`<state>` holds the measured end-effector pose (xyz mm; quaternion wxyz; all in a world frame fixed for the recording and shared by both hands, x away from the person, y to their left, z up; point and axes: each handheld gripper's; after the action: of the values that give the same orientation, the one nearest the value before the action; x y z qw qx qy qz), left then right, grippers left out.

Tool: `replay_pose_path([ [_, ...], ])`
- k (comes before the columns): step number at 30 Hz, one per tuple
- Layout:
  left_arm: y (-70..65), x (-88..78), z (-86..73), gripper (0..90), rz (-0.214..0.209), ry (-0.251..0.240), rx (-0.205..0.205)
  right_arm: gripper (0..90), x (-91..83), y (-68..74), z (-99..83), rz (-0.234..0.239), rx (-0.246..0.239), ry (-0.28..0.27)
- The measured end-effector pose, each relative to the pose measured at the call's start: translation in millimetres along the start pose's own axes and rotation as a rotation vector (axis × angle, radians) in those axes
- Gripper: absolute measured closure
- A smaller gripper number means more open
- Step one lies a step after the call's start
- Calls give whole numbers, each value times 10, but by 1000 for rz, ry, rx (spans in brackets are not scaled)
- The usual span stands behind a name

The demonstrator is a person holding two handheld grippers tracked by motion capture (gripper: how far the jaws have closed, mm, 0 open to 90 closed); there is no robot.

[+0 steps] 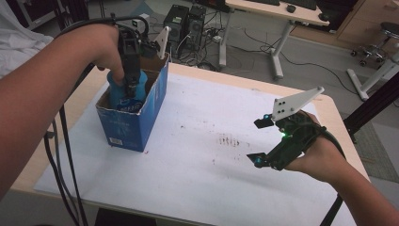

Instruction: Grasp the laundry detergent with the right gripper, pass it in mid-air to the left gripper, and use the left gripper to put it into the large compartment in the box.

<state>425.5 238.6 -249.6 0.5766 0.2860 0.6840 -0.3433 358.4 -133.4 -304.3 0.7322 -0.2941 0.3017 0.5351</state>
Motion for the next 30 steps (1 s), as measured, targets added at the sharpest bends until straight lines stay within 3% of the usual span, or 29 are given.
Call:
replay_pose_path([
  [5,26,128,24,390,6,15,98,9,25,-9,4,1,2,12],
  [10,34,242,40,390,27,18,136,9,47,-4,19,4,-2,11],
  [20,76,463,38,387,10,21,170,9,33,-6,7,-1,3,15],
  [26,92,474,36,384,4,9,172,9,44,-3,7,-2,5,18],
  [30,100,417,23,351,-7,-25,167,9,57,1,11,-2,-1,19],
])
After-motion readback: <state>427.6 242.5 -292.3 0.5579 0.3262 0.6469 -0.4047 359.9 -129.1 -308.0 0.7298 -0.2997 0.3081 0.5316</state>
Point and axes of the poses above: each handheld gripper's, and its own axes: x roughly forward along the jaws, z roughly out of its top, y roughly to its left, and after that the axes turned 8 degrees about -z, right-handed
